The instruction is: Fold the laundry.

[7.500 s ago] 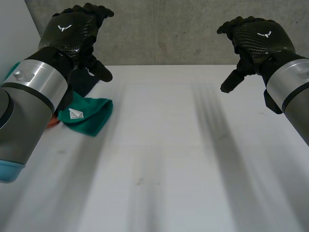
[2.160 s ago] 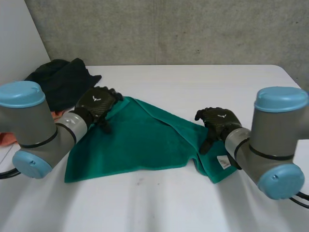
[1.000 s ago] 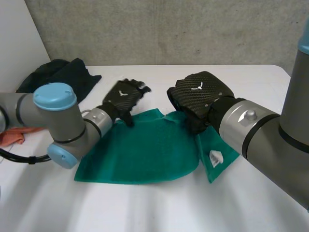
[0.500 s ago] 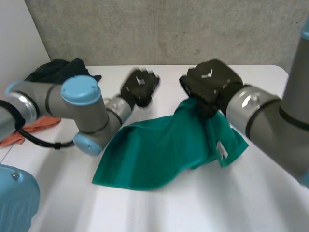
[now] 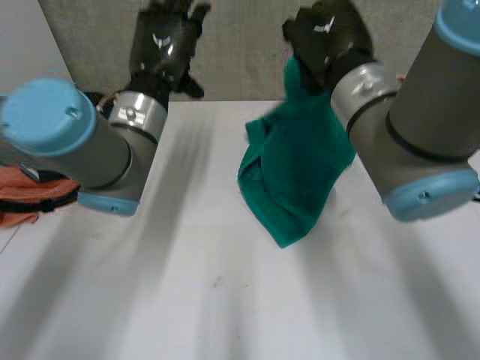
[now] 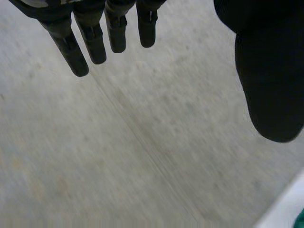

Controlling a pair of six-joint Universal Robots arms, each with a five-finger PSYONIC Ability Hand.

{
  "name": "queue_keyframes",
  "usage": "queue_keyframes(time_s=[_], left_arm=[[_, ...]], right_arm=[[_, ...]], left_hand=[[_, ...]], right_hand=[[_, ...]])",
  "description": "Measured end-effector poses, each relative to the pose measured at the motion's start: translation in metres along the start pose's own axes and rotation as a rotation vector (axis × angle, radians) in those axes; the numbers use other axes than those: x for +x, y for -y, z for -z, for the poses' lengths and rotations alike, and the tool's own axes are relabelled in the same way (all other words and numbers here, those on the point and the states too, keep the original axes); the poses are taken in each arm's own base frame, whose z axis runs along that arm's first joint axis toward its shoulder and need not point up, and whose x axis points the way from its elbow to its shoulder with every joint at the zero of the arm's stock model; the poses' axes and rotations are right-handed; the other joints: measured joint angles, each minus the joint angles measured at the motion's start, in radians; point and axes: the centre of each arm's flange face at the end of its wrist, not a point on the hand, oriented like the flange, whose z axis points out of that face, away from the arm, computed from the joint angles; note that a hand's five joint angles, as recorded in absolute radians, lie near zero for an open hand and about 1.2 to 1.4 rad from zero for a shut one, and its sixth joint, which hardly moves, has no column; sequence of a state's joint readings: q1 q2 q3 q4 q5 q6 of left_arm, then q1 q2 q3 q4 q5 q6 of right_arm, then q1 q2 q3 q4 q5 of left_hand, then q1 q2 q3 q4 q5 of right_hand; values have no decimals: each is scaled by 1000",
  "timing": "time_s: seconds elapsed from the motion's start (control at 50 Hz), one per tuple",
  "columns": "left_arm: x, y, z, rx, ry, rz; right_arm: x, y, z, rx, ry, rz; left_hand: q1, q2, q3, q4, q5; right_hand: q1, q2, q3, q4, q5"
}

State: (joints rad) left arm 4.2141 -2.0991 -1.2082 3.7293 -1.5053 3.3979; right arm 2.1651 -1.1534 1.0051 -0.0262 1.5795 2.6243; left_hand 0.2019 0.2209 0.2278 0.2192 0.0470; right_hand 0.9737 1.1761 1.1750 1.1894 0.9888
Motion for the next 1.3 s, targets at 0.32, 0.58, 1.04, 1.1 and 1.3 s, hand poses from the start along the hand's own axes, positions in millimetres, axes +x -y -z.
queue_keyframes(time_s=[0.32,0.58,1.04,1.1,1.3], left_arm=[[37,-107,36,-316,-313,325],[41,-118,42,-382,-267,344],[2,-64,86,-439,-73,304],[-3,-64,88,-443,-61,302],[-22,-63,64,-383,-23,284]], right_arm=[[-5,19,57,3,118,9],[-16,-35,57,-241,171,-88],[-51,-209,-37,-482,128,-309],[-50,-209,-43,-463,122,-294],[-4,-103,-34,-304,123,-134]], left_hand=[[0,-4,-1,-1,0],[4,-2,-1,1,3],[4,-3,-1,-1,0],[4,-4,-1,-1,0],[0,-4,-1,-1,0]], right_hand=[[29,0,0,0,9],[-640,-795,-792,-806,-780],[-75,-104,-113,-128,-146],[-40,1,-3,-2,-37],[-40,1,1,1,-20]])
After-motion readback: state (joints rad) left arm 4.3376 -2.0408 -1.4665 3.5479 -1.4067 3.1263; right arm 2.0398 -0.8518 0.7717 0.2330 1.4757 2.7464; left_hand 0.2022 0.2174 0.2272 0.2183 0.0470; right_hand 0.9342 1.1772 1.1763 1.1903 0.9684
